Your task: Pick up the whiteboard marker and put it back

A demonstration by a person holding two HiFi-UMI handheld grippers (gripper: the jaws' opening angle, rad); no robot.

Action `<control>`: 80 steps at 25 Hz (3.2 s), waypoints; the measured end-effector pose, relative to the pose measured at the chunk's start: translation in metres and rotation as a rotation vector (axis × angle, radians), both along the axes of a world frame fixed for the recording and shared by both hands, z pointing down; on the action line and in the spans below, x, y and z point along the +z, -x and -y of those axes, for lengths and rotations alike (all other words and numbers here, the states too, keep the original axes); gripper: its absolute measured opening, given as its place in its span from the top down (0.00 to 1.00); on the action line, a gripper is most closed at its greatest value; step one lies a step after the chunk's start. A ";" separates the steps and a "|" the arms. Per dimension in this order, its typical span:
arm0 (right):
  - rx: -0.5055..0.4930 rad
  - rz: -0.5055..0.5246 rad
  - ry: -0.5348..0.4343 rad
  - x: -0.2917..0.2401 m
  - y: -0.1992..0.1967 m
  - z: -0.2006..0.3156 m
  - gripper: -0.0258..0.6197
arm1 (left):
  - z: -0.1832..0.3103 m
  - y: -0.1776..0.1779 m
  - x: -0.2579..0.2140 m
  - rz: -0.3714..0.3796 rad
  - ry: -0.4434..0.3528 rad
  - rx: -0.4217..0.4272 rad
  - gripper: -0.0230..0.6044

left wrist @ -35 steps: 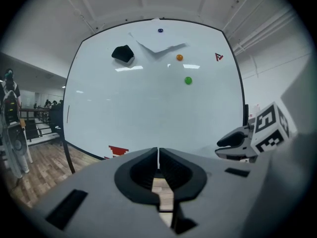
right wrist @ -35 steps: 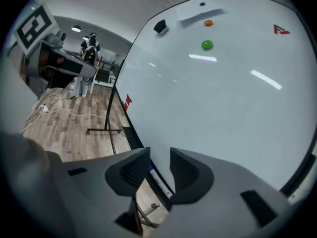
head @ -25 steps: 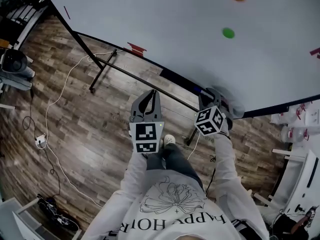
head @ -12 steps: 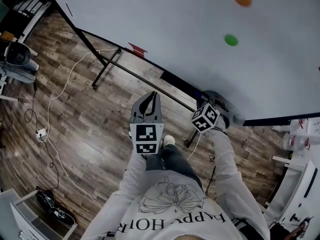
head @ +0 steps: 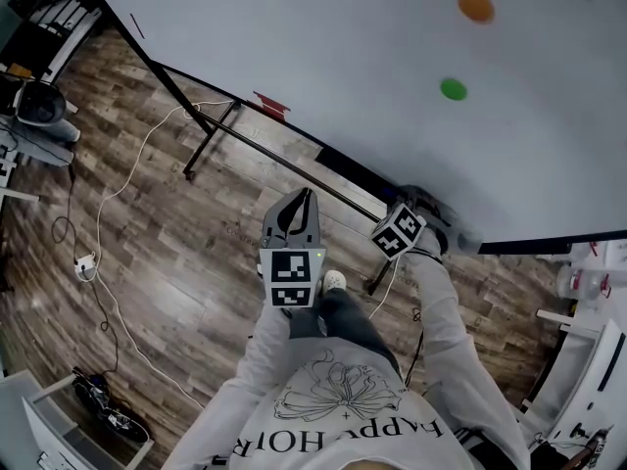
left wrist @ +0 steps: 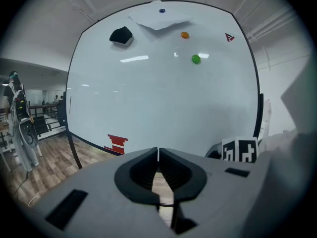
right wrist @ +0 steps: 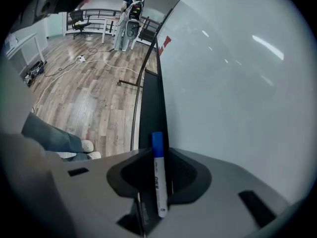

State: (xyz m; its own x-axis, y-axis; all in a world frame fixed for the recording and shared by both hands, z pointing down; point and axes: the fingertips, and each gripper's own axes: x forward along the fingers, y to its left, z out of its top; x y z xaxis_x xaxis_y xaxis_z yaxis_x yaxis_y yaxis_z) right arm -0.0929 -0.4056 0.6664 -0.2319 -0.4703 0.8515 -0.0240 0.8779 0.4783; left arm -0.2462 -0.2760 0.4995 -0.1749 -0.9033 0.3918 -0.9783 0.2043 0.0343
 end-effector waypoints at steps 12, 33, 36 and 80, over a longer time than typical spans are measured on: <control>0.040 -0.063 0.000 0.004 -0.002 0.002 0.86 | -0.001 -0.001 0.002 -0.007 0.007 0.009 0.95; 0.125 0.234 -0.045 -0.044 0.001 -0.007 0.87 | 0.001 -0.006 -0.016 -0.001 -0.035 0.026 0.95; 0.202 0.364 -0.056 -0.070 -0.001 -0.009 0.87 | 0.004 -0.013 -0.021 0.003 -0.051 0.046 0.95; 0.907 1.219 -0.353 -0.199 -0.227 0.009 0.87 | 0.112 -0.233 -0.065 0.008 -0.174 0.536 0.95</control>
State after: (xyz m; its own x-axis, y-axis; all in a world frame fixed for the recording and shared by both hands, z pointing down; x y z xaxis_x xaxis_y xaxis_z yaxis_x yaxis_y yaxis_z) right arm 0.1338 -0.4148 0.4671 -0.2131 -0.9589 0.1874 -0.9770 0.2068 -0.0526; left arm -0.0136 -0.3881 0.4343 0.3237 -0.9179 0.2294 -0.9441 -0.3292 0.0152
